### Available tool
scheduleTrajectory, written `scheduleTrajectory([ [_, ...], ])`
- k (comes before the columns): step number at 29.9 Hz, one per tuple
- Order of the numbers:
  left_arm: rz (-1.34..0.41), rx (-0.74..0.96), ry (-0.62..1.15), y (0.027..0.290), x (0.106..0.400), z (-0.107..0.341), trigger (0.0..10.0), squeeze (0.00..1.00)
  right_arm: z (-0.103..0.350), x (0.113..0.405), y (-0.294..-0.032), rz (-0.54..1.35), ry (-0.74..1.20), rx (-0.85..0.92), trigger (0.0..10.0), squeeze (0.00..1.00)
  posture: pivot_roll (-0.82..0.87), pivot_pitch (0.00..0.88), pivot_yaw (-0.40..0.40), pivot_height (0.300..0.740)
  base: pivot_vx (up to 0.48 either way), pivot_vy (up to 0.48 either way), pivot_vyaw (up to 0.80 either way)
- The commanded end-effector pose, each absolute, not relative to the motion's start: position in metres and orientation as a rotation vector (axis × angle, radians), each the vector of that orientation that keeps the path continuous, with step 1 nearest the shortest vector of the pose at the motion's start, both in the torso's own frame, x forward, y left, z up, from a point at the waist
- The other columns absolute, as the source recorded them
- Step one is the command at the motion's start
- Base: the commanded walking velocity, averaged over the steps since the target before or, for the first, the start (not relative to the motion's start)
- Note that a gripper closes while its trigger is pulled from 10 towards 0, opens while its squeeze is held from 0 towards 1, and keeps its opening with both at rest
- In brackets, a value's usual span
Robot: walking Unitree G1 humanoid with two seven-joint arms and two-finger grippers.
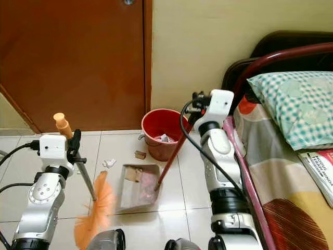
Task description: Sweep floor
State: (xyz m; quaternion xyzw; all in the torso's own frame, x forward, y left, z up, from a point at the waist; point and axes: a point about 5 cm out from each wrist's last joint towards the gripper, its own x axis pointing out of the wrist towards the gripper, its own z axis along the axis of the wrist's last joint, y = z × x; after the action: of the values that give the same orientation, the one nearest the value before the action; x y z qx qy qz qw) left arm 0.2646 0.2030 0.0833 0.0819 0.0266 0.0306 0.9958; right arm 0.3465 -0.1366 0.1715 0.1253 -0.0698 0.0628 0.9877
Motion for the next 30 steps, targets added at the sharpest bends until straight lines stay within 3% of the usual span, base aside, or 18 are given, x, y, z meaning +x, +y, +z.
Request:
scheduleTrajectory([
  [1,0.077,0.177,0.116,0.206,0.26,0.072,10.0,0.0,0.203,0.35,-0.134,0.138,-0.247,0.302,10.0,0.0,0.08,0.114,-0.079,0.74,0.0,0.0,0.0],
  [13,0.039,0.159,0.136,0.197,0.267,0.066,10.0,0.0,0.268,0.368,-0.137,0.147,-0.387,0.387,10.0,0.0,0.06,0.079,-0.079,0.74,0.0,0.0,0.0],
  [21,0.002,0.14,0.142,0.187,0.267,0.063,10.0,0.0,0.305,0.373,-0.154,0.13,-0.525,0.289,10.0,0.0,0.06,0.067,-0.079,0.74,0.0,0.0,0.0],
  [30,-0.022,0.121,0.157,0.186,0.268,0.062,10.0,0.0,0.326,0.367,-0.154,0.157,-0.68,-0.002,10.0,0.0,0.06,0.067,-0.076,0.74,0.0,0.0,0.0],
])
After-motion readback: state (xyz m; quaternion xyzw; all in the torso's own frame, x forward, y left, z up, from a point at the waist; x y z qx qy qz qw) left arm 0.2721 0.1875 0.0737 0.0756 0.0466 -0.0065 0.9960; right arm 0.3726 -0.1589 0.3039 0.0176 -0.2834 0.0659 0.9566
